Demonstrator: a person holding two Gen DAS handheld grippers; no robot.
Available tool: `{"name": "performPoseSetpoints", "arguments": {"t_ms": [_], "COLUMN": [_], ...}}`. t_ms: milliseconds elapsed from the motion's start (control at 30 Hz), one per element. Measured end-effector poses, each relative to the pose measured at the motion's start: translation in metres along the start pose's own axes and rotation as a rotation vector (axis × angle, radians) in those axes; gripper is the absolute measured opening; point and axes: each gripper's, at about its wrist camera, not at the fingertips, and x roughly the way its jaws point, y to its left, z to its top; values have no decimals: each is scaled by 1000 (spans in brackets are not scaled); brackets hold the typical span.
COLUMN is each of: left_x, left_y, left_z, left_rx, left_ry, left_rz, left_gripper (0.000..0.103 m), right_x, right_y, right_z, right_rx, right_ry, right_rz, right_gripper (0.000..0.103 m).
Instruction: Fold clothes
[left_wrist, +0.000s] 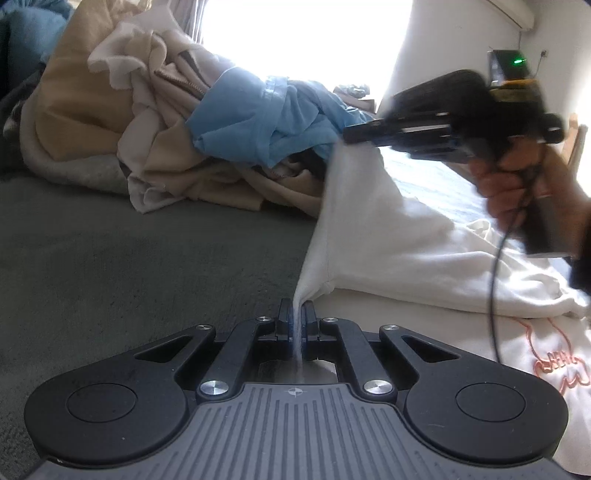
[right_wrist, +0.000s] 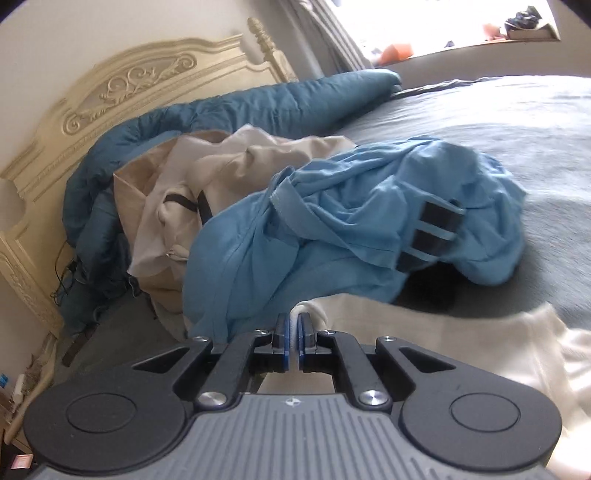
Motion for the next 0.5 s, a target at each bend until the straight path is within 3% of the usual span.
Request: {"name": "performPoseSetpoints", "arguments": {"t_ms": [200, 400, 500], "left_x": [1, 4, 5], "left_y": [8, 38, 43], "left_z": [0, 2, 1], "left_rx": [-61, -276, -312], "left_ry": [20, 66, 76], "left_rz": [-32, -151, -170], "left_gripper": [3, 3, 4], "right_x": [40, 61, 60], "right_y": [-2, -4, -4], "right_z": [-2, -8, -7], "right_rx": [-14, -19, -17], "right_ry": [21, 11, 25], "right_rz": [14, 24, 19], "right_gripper": [5, 2, 4]}}
